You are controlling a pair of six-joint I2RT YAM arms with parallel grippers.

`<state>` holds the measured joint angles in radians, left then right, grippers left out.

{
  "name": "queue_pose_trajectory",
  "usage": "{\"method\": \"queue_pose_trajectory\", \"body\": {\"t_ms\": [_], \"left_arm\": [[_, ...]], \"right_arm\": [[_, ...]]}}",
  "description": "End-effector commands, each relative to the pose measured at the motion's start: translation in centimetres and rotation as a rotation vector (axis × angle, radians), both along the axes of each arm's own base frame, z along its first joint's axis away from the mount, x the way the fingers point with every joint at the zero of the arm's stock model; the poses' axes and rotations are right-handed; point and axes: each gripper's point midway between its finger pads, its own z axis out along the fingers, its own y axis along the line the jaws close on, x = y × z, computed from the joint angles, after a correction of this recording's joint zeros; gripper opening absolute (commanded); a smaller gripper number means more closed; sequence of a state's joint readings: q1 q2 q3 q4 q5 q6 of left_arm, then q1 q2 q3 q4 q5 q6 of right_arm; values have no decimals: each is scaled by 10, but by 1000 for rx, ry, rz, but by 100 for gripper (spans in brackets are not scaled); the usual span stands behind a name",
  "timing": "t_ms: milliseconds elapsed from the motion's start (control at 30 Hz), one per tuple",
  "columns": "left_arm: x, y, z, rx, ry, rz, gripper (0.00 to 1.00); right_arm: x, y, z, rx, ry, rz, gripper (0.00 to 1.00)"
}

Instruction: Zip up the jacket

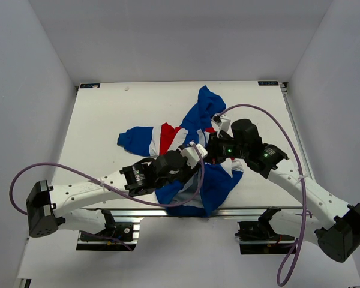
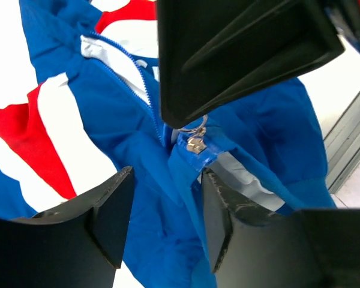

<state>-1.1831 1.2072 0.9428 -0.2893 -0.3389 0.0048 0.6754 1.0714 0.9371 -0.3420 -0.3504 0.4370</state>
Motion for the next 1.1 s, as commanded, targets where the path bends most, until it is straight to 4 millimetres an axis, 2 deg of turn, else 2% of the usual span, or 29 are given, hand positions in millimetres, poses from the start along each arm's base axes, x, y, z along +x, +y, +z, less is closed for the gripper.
{"method": "queue_pose_trajectory", "body": {"t_ms": [0,267,433,500,533,667,767,833,933,1000,1033,1067], "left_arm": [[-3,-13,10,-14,-24,-58,56],[-7,-14,-2,30,9,-83,41],[-13,-21,5,-14,13,-120,20],[-15,-23,10,-25,18,-137,24],[-16,-23,10,-24,19,-139,39],[-13,-19,9,-13,15,-115,58],[-11,-18,6,0,12,-100,58],[-9,-19,6,4,8,-96,51],[-9,-21,6,6,6,-107,35],[-11,-23,7,2,7,-119,9],[-11,-23,8,-3,7,-121,0],[-14,-25,8,-7,10,-134,0]], "right_arm": [[4,8,26,69,-49,26,0],[6,6,24,70,-36,24,0],[6,8,16,57,-12,29,0],[7,8,15,54,-11,30,0],[7,8,13,50,-9,29,0],[7,9,15,57,-11,36,0],[5,9,15,61,-8,44,0],[2,10,15,65,-3,56,0],[3,9,16,68,-10,52,0],[4,9,16,65,-11,46,0],[5,8,15,63,-12,41,0],[6,8,12,55,-9,38,0]]}}
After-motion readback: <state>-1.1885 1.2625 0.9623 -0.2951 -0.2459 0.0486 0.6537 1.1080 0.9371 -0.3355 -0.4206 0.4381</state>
